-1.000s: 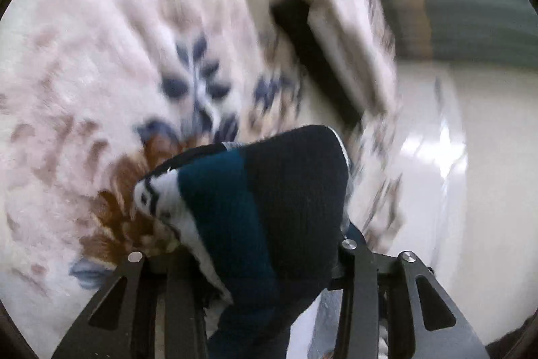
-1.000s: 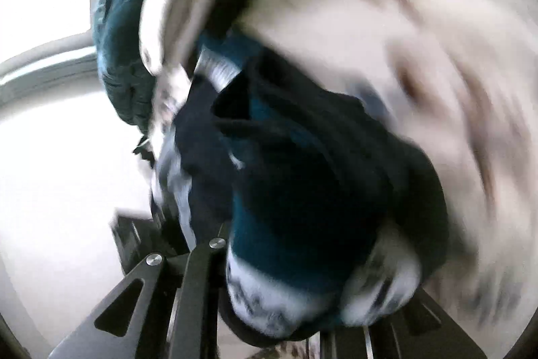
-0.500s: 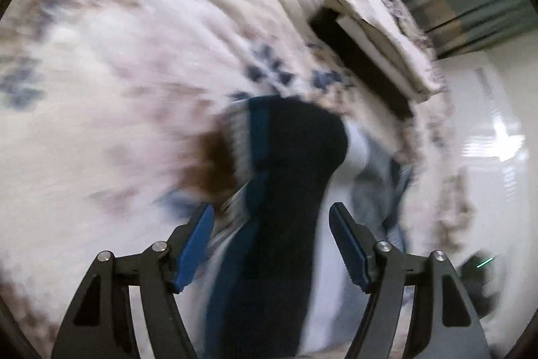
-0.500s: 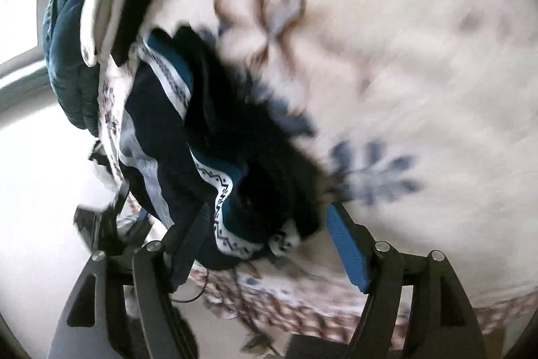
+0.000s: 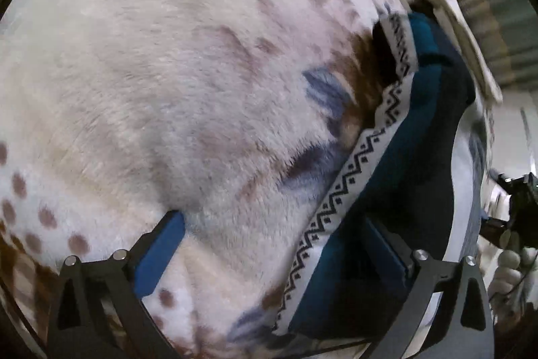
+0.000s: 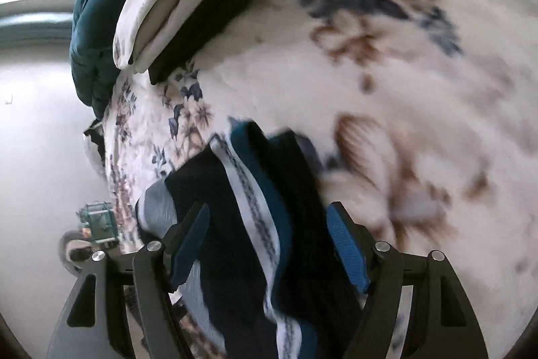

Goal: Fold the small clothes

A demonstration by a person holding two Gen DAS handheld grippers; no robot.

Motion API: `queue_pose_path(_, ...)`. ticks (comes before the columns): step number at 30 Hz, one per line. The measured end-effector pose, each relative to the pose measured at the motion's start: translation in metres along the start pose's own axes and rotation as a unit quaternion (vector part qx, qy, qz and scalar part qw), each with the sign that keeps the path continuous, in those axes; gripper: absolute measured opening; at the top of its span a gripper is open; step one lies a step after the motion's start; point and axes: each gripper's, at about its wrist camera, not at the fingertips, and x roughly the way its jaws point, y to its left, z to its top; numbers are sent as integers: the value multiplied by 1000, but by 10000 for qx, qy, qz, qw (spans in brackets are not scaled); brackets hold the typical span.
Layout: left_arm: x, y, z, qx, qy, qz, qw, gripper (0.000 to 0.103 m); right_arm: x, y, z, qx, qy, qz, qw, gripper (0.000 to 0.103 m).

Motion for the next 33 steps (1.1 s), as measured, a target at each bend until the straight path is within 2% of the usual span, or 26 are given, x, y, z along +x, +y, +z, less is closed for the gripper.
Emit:
queue_pose_path(1,2,3,2,-196,-14,-4,9998,103,10,7,6,-126,13,-56,9999,67)
queue_pose_path(2,1,3,2,-286,-4,-10,9996,103,17,12,9,-234,8,-102,9997,48)
queue_pose_path(3,0,3,4,-313,67,12,9995,103,21,16,12,-312,18,-146,9994,18)
queue_pose_path(4,-1,2,7,-330,175,50,9993,102,27,23,14,-441,-7,-384,9983,6)
queue_pose_path(5,-7,-2,10,-392,237,112,9989,99,24,27,15,-552,-155,-591,9966,3)
queue_pose_path(7,-33,-12,21,-449,-32,-29,9990,95,9,28,15,-586,-411,-720,9948,3)
queue_pose_path(9,-50,-26,38,-228,-326,-141,9991,95,-13,25,18,-554,-642,-791,9933,3)
queue_pose_path(10,-54,-34,47,-130,-344,-199,9991,95,-23,20,19,-548,-694,-799,9929,3)
queue_pose_path(13,-35,-58,83,-3,-112,-520,9986,95,-24,7,27,-470,-630,-927,9926,3)
queue_pose_path(16,6,-93,115,483,230,-492,9974,92,-11,3,30,-481,-398,-804,9948,3)
queue_pose_path(18,24,-108,131,651,400,-634,9951,36,-4,6,34,-464,-281,-713,9960,3)
queue_pose_path(19,32,-113,141,617,584,-727,9937,17,-3,8,36,-446,-275,-684,9963,3)
queue_pose_path(21,35,-118,150,612,568,-717,9939,16,-1,10,39,-434,-248,-622,9968,3)
queue_pose_path(24,48,-126,169,632,682,-827,9922,17,-2,14,46,-523,-362,-899,9939,3)
queue_pose_path(27,44,-118,167,472,817,-924,9912,22,1,7,51,-408,-363,-946,9940,3)
queue_pose_path(29,30,-113,159,390,808,-1045,9905,28,2,-1,48,-290,-140,-806,9962,7)
queue_pose_path(30,23,-110,154,390,792,-1051,9905,28,-2,-7,42,-146,-7,-640,9978,16)
queue_pose_path(31,14,-109,148,439,740,-1058,9907,35,-7,-11,35,-71,62,-547,9985,22)
queue_pose_path(32,-1,-108,138,575,636,-985,9914,53,-13,-14,27,-24,101,-482,9988,39)
queue_pose_path(33,-11,-108,130,692,538,-886,9922,60,-23,-20,12,51,156,-373,9992,52)
